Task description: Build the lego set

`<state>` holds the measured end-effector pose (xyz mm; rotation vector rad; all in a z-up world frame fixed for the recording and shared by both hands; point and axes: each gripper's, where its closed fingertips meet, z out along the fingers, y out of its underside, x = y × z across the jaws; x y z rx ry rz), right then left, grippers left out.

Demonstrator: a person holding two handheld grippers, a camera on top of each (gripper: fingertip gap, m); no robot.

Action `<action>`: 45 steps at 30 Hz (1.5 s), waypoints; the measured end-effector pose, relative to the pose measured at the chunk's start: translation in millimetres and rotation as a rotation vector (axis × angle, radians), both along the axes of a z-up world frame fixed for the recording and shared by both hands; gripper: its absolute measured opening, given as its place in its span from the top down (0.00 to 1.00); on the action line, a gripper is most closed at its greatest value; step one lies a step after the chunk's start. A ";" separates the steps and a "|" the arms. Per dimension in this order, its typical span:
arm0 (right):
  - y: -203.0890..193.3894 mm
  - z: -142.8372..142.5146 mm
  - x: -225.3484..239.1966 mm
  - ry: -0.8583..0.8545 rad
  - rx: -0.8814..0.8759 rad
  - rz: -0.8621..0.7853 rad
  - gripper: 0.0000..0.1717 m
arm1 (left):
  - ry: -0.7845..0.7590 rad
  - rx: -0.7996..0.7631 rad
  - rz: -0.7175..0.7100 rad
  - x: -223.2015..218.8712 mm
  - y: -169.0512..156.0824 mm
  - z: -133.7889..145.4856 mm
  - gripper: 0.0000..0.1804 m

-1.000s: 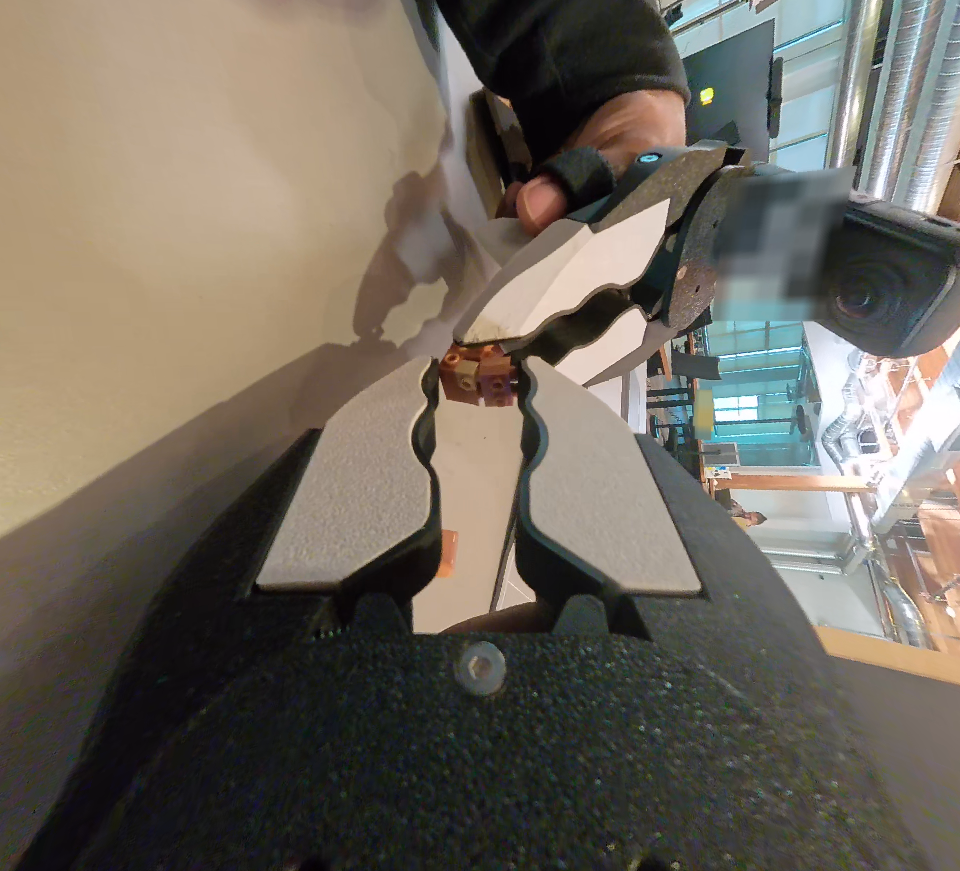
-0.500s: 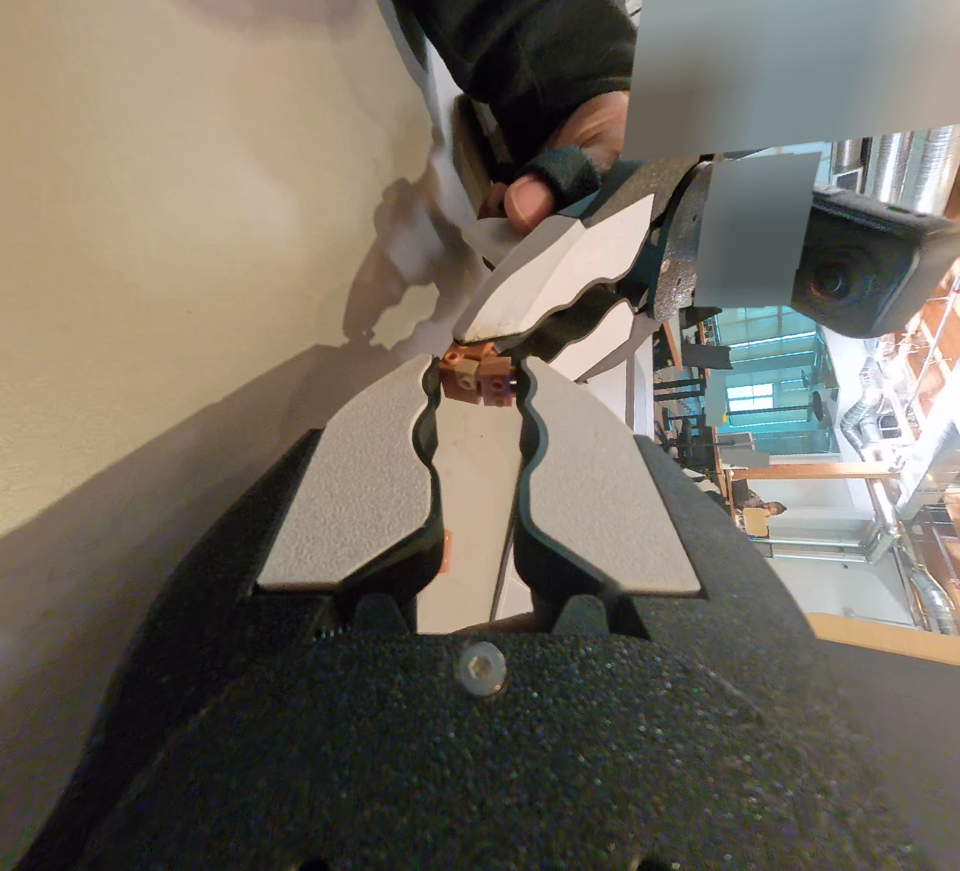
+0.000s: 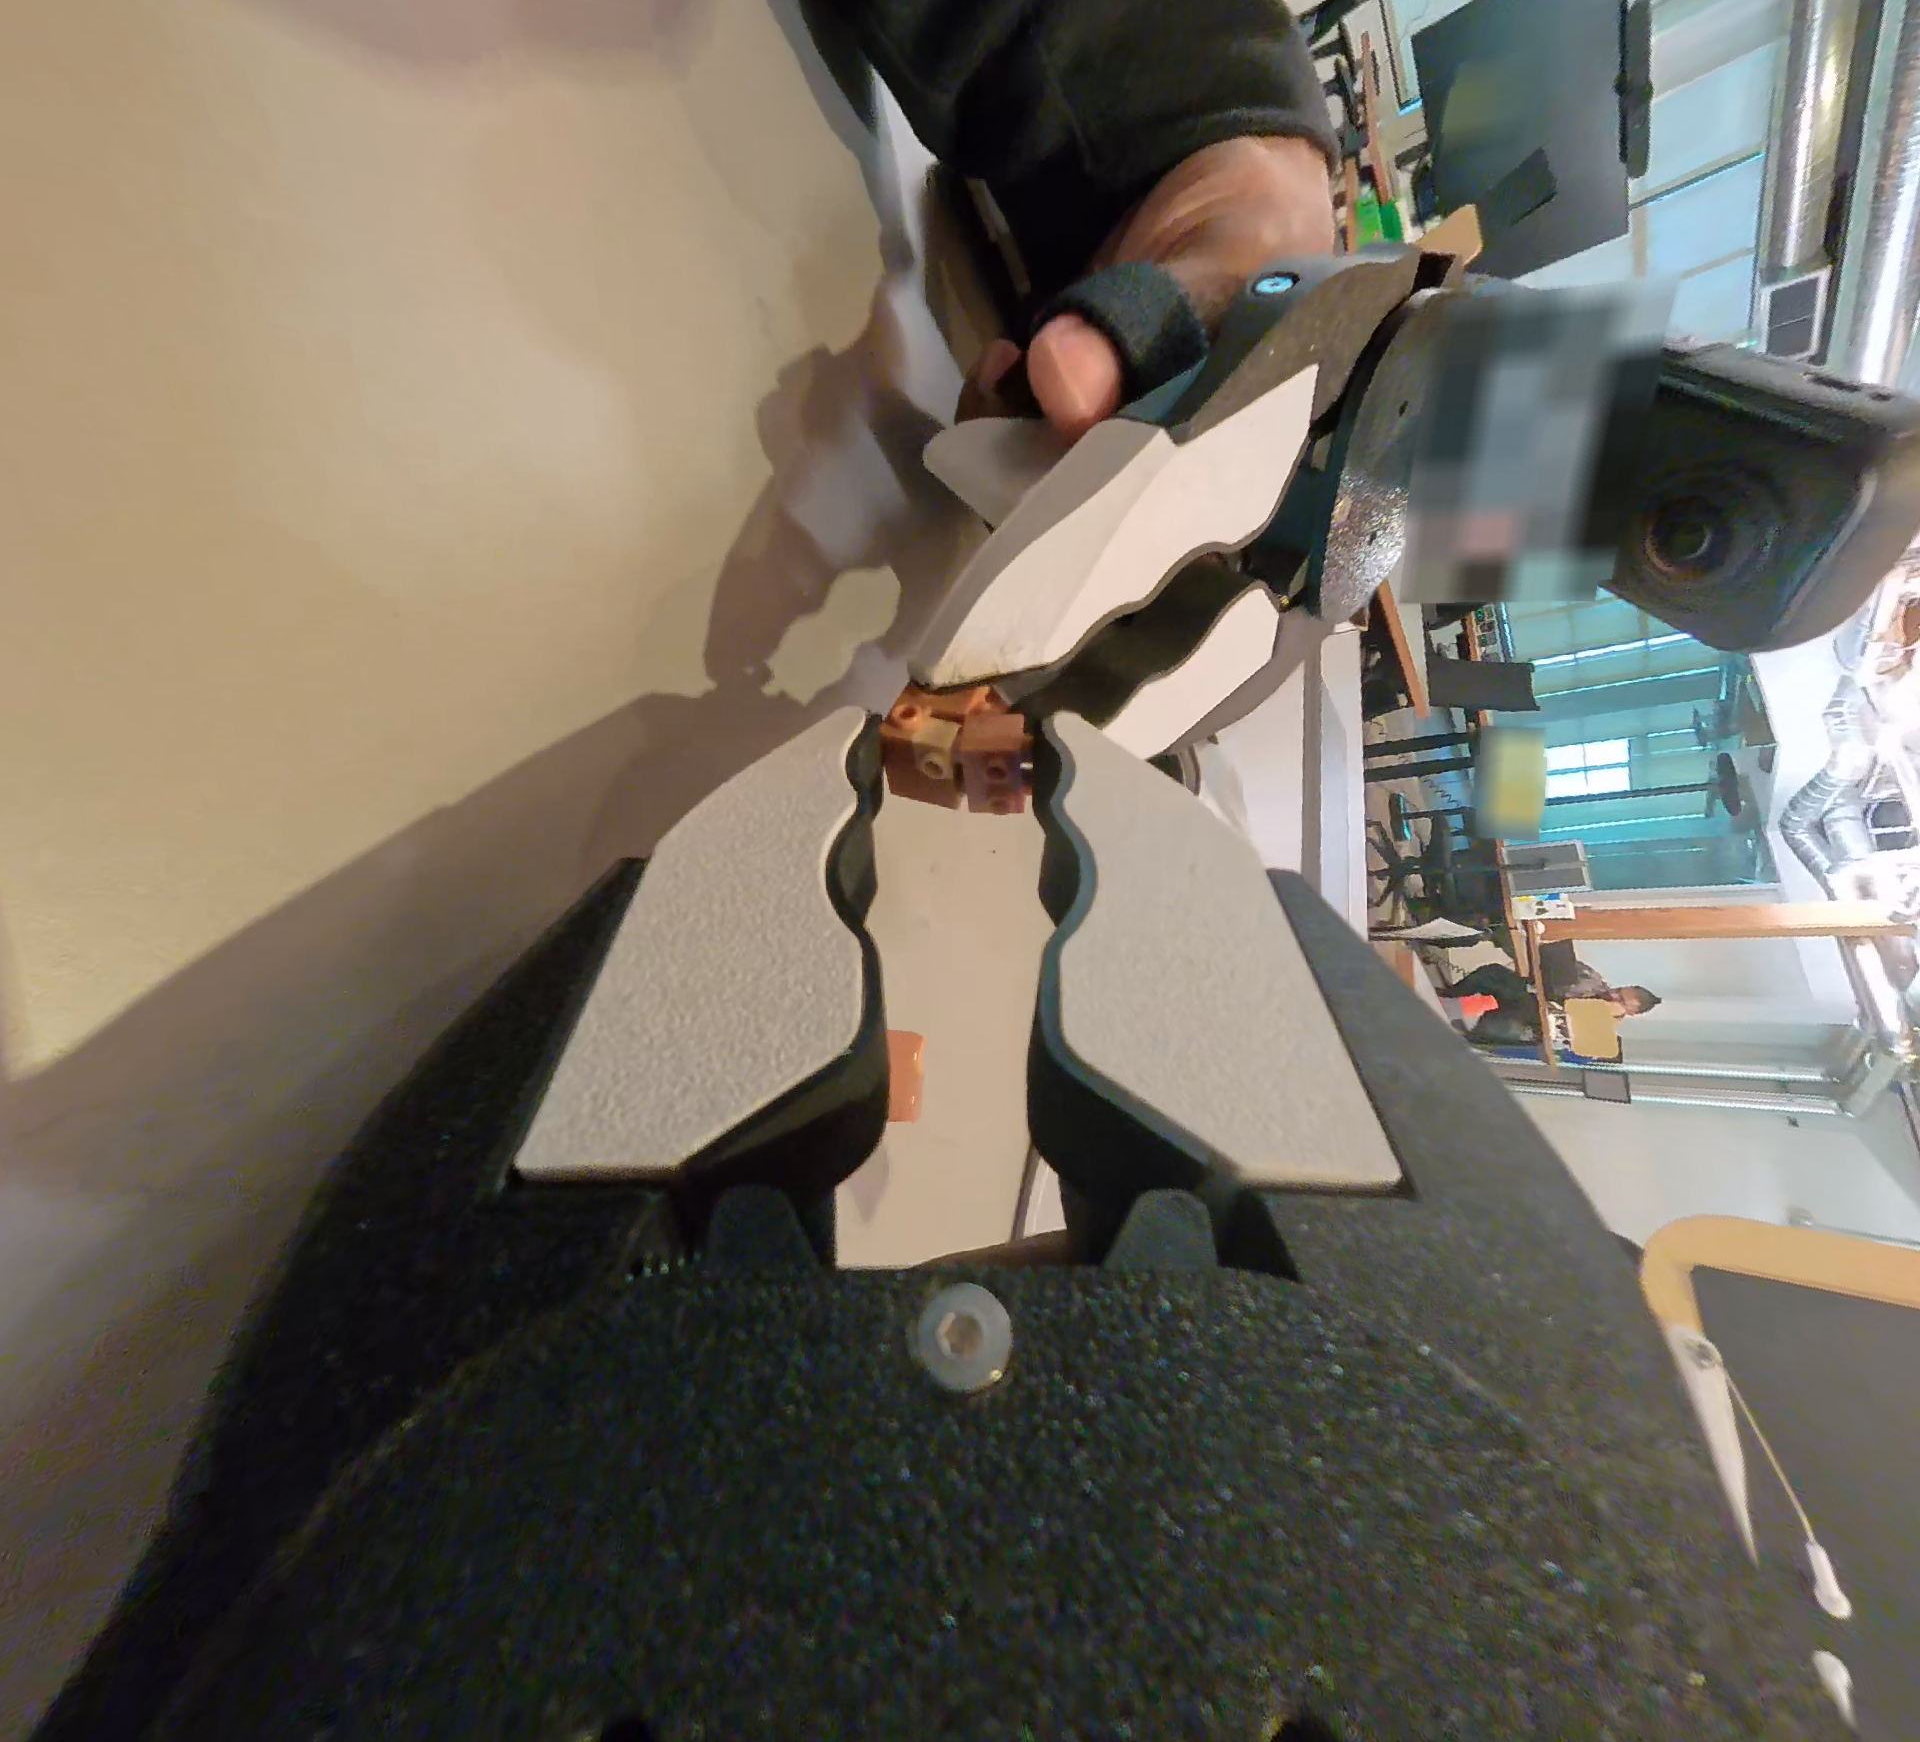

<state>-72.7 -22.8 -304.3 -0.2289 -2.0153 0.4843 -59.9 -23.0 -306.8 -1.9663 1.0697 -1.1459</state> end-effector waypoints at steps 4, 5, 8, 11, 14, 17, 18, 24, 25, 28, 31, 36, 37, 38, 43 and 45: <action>-2.8 -3.7 1.0 -0.022 0.002 0.009 0.84 | 0.005 -0.007 0.016 3.3 1.0 -0.1 0.84; -2.9 -4.5 1.3 -0.028 0.003 0.009 0.84 | 0.017 -0.009 0.017 3.1 0.6 -1.6 0.83; -3.3 -2.2 1.8 -0.026 -0.013 0.012 0.84 | 0.023 -0.016 0.004 3.9 -1.9 -3.6 0.87; -3.0 0.7 2.5 -0.028 -0.035 0.012 0.84 | -0.008 -0.022 -0.001 5.9 -2.0 -1.4 0.90; -2.2 5.3 2.8 -0.016 -0.062 0.008 0.84 | -0.059 -0.039 0.003 6.7 -0.8 3.6 0.90; 1.9 10.3 1.4 0.012 -0.075 -0.012 0.84 | -0.105 -0.042 0.025 5.4 3.4 8.7 0.90; 3.3 11.8 1.1 0.021 -0.078 -0.018 0.84 | -0.118 -0.042 0.031 5.2 4.6 10.1 0.90; 6.4 19.0 1.0 0.059 -0.087 -0.030 0.84 | -0.183 -0.046 0.046 5.1 7.6 15.6 0.90; 6.8 19.2 1.2 0.058 -0.087 -0.030 0.84 | -0.187 -0.045 0.047 5.4 8.0 15.7 0.90; 6.6 18.3 2.2 0.052 -0.082 -0.024 0.84 | -0.178 -0.041 0.046 6.7 8.2 14.9 0.90; 6.6 17.9 2.6 0.050 -0.071 -0.020 0.84 | -0.160 -0.038 0.046 7.1 8.5 14.4 0.90; 2.7 15.3 4.1 0.038 -0.059 0.002 0.84 | -0.141 -0.055 0.029 9.2 5.5 12.9 0.90; 2.1 15.1 4.1 0.036 -0.060 0.004 0.84 | -0.140 -0.057 0.026 9.3 5.1 12.8 0.90; 1.7 14.8 4.0 0.033 -0.060 0.005 0.84 | -0.141 -0.058 0.024 9.3 4.7 12.7 0.90; 2.8 21.0 2.0 0.052 -0.086 -0.012 0.84 | -0.186 -0.055 0.027 7.1 5.1 18.3 0.90; 3.3 23.1 1.7 0.062 -0.093 -0.015 0.84 | -0.200 -0.048 0.030 6.8 5.7 20.2 0.90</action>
